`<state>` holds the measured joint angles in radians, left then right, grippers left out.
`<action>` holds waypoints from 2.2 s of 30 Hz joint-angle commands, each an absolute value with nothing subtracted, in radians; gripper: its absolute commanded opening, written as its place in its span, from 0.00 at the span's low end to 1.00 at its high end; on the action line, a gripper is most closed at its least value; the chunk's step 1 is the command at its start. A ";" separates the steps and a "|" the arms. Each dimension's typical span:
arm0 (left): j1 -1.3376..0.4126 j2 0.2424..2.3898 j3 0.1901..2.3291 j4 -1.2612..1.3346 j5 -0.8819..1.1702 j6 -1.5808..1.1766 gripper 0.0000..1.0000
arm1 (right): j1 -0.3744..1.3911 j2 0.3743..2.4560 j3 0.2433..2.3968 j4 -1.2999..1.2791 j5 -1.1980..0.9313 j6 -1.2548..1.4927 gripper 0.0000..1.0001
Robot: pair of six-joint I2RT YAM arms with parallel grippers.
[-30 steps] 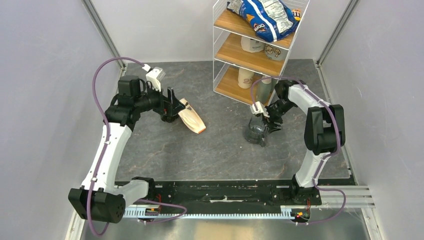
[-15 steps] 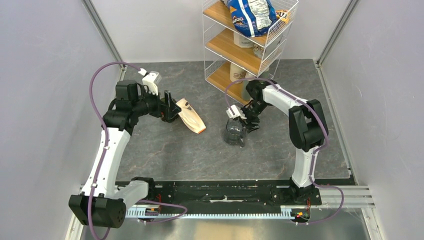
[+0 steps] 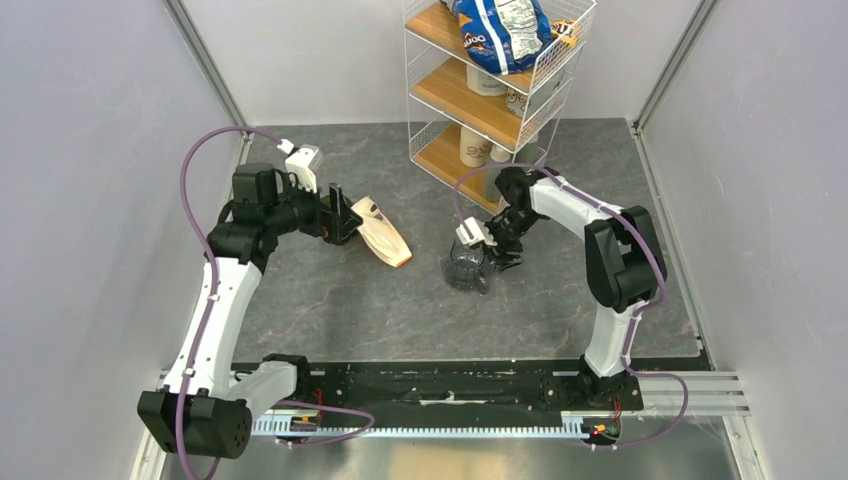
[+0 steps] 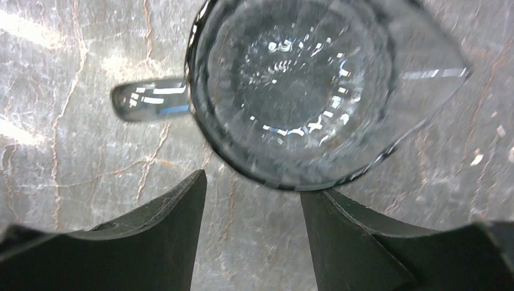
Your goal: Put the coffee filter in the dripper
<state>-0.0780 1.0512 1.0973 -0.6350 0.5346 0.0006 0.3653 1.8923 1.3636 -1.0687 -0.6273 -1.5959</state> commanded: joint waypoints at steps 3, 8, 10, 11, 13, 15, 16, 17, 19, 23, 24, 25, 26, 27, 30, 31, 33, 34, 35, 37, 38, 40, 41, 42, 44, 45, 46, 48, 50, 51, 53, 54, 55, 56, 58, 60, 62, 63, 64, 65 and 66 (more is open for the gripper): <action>-0.072 1.024 1.086 -0.588 0.558 0.009 0.93 | 0.460 1.947 1.485 -1.067 -0.643 -1.637 0.66; -0.072 1.008 1.081 -0.589 0.557 -0.025 0.93 | 0.511 1.990 1.578 -1.070 -0.635 -1.628 0.66; -0.072 1.005 1.083 -0.590 0.553 -0.027 0.93 | 0.498 1.980 1.610 -1.076 -0.608 -1.586 0.66; -0.072 1.003 1.083 -0.591 0.549 -0.025 0.93 | 0.479 1.964 1.622 -1.092 -0.608 -1.574 0.67; -0.072 1.000 1.083 -0.591 0.541 -0.024 0.93 | 0.433 1.923 1.637 -1.142 -0.609 -1.552 0.68; -0.071 1.001 1.080 -0.589 0.519 -0.033 0.94 | 0.379 1.858 1.619 -1.183 -0.606 -1.545 0.69; -0.070 1.003 1.078 -0.589 0.500 -0.041 0.94 | 0.350 1.830 1.602 -1.199 -0.603 -1.533 0.69; -0.066 1.007 1.078 -0.594 0.489 -0.051 0.95 | 0.326 1.796 1.590 -1.222 -0.601 -1.525 0.69; -0.042 1.016 1.085 -0.617 0.502 -0.047 0.97 | 0.294 1.731 1.555 -1.269 -0.612 -1.479 0.70; 0.072 1.105 1.162 -0.780 0.514 -0.033 1.00 | 0.288 1.575 1.444 -1.238 -0.655 -1.228 0.77; 0.113 1.148 1.188 -0.832 0.545 -0.014 0.99 | 0.288 1.525 1.418 -1.209 -0.670 -1.129 0.81; 0.164 1.170 1.204 -0.863 0.580 -0.005 0.98 | 0.290 1.486 1.388 -1.169 -0.676 -1.030 0.85; 0.202 1.186 1.205 -0.862 0.594 -0.024 0.98 | 0.290 1.446 1.367 -1.138 -0.674 -0.932 0.94; 0.240 1.197 1.201 -0.848 0.590 -0.050 0.98 | 0.290 1.413 1.345 -1.105 -0.669 -0.863 0.97; 0.285 1.255 1.200 -0.814 0.553 -0.097 0.87 | 0.289 1.311 1.289 -1.050 -0.652 -0.699 0.97; 0.290 1.277 1.195 -0.788 0.542 -0.114 0.84 | 0.290 1.276 1.264 -1.025 -0.635 -0.642 0.97; 0.294 1.324 1.190 -0.737 0.518 -0.150 0.78 | 0.289 1.214 1.222 -0.987 -0.592 -0.556 0.97; 0.296 1.345 1.189 -0.716 0.508 -0.166 0.76 | 0.290 1.184 1.193 -0.960 -0.564 -0.506 0.97; 0.299 1.368 1.184 -0.697 0.505 -0.178 0.74 | 0.289 1.153 1.166 -0.931 -0.526 -0.448 0.97; 0.307 1.381 1.151 -0.644 0.544 -0.186 0.70 | 0.289 1.108 1.136 -0.904 -0.477 -0.387 0.97; 0.308 1.365 1.111 -0.599 0.563 -0.185 0.69 | 0.290 1.093 1.133 -0.905 -0.466 -0.372 0.97; 0.308 1.293 1.014 -0.512 0.580 -0.183 0.68 | 0.289 1.076 1.134 -0.912 -0.450 -0.351 0.97; 0.306 1.246 0.971 -0.494 0.575 -0.181 0.68 | 0.289 1.070 1.136 -0.918 -0.445 -0.345 0.97; 0.300 1.205 0.938 -0.485 0.560 -0.186 0.67 | 0.289 1.066 1.139 -0.924 -0.438 -0.339 0.97; 0.287 1.154 0.874 -0.475 0.512 -0.215 0.67 | 0.288 1.063 1.144 -0.932 -0.426 -0.331 0.97; 0.273 1.139 0.850 -0.462 0.479 -0.231 0.67 | 0.289 1.061 1.146 -0.937 -0.421 -0.330 0.97; 0.253 1.130 0.820 -0.442 0.436 -0.250 0.67 | 0.289 1.059 1.147 -0.939 -0.419 -0.326 0.97; 0.215 1.127 0.780 -0.391 0.371 -0.285 0.67 | 0.289 1.058 1.149 -0.947 -0.424 -0.327 0.97; 0.172 1.134 0.755 -0.342 0.328 -0.322 0.66 | 0.288 1.061 1.149 -0.965 -0.425 -0.341 0.97; 0.134 1.135 0.746 -0.314 0.299 -0.336 0.65 | 0.289 1.064 1.149 -0.974 -0.424 -0.350 0.97; 0.063 1.139 0.726 -0.254 0.223 -0.346 0.65 | 0.290 1.073 1.151 -0.994 -0.413 -0.362 0.97; 0.037 1.146 0.718 -0.224 0.187 -0.349 0.65 | 0.290 1.075 1.151 -1.002 -0.406 -0.367 0.97; 0.015 1.156 0.716 -0.193 0.166 -0.352 0.65 | 0.288 1.076 1.154 -1.010 -0.400 -0.372 0.97; 0.012 1.175 0.717 -0.167 0.146 -0.355 0.65 | 0.289 1.078 1.156 -1.019 -0.396 -0.375 0.97; -0.030 1.210 0.729 -0.139 0.110 -0.365 0.64 | 0.288 1.074 1.160 -1.030 -0.396 -0.382 0.97; -0.037 1.249 0.743 -0.131 0.079 -0.377 0.62 | 0.288 1.070 1.161 -1.035 -0.395 -0.383 0.97; -0.037 1.284 0.752 -0.125 0.065 -0.387 0.61 | 0.289 1.068 1.164 -1.037 -0.395 -0.383 0.97; -0.037 1.298 0.754 -0.117 0.065 -0.392 0.60 | 0.289 1.068 1.166 -1.035 -0.393 -0.381 0.97; -0.037 1.308 0.755 -0.106 0.067 -0.396 0.60 | 0.290 1.069 1.169 -1.034 -0.392 -0.381 0.97; -0.039 1.322 0.757 -0.098 0.068 -0.399 0.60 | 0.288 1.071 1.170 -1.032 -0.390 -0.379 0.97; -0.041 1.331 0.760 -0.092 0.065 -0.400 0.59 | 0.289 1.072 1.171 -1.032 -0.391 -0.378 0.97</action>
